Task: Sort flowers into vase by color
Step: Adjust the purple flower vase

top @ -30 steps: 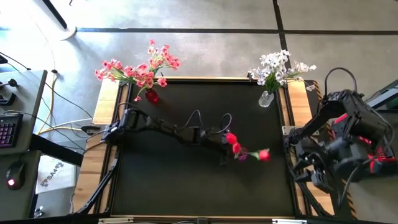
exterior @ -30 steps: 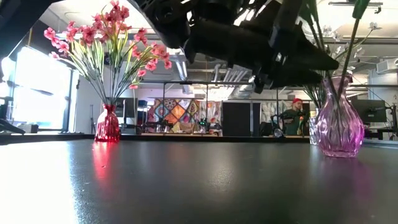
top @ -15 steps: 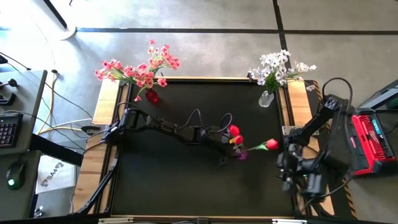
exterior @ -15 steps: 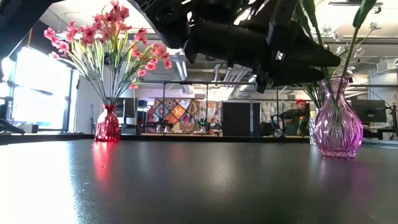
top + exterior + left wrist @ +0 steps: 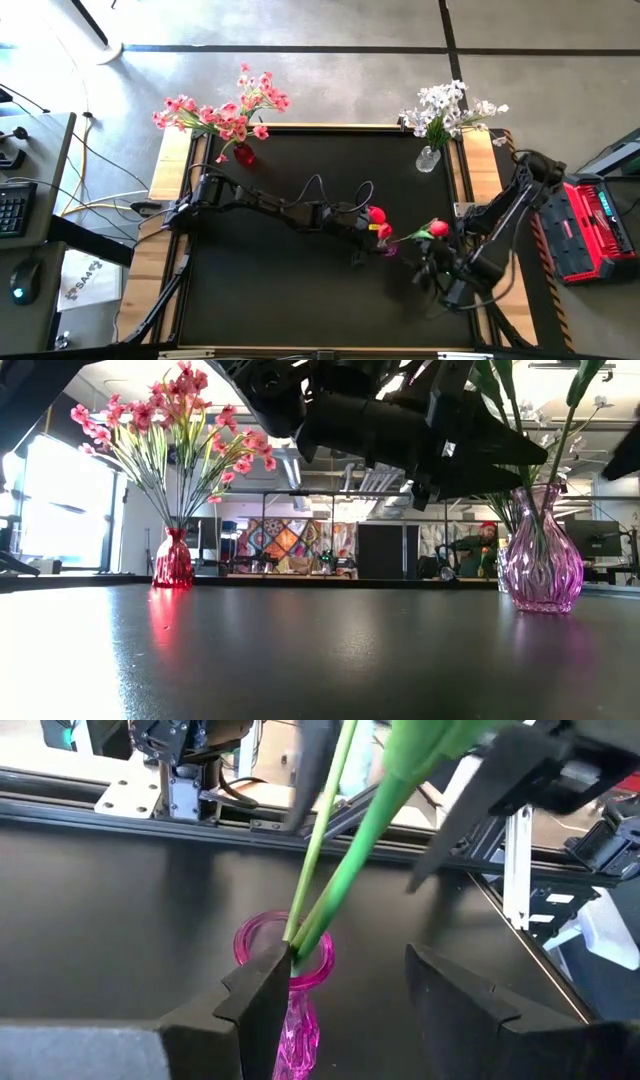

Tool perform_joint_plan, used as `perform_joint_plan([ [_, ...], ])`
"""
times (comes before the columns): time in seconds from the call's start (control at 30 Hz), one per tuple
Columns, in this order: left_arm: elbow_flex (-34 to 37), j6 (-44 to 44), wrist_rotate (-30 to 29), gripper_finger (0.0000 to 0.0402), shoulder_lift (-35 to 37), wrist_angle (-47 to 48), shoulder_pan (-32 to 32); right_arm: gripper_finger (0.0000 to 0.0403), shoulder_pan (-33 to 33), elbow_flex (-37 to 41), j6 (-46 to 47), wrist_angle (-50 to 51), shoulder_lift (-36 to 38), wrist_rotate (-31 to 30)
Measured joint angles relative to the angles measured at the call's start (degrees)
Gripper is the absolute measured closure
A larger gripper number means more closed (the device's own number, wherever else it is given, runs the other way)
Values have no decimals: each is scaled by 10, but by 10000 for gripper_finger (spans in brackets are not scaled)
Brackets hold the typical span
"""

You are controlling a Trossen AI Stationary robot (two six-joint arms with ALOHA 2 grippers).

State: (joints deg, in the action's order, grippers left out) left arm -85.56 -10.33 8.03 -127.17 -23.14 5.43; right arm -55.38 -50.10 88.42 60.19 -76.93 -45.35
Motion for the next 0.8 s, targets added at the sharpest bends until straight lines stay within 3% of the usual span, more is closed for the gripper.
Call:
perform_joint_plan([
  [0.17,0,-12,0,213,0,0,0,94,42,32,-24,-46,0,-37],
  [0.37,0,-14,1,213,0,1,0,94,99,68,-172,-180,0,-10],
  [0.5,0,-15,4,213,0,1,0,95,139,69,-224,-204,0,4],
  [0.8,0,-15,4,213,0,2,0,151,205,68,-304,-209,0,91],
])
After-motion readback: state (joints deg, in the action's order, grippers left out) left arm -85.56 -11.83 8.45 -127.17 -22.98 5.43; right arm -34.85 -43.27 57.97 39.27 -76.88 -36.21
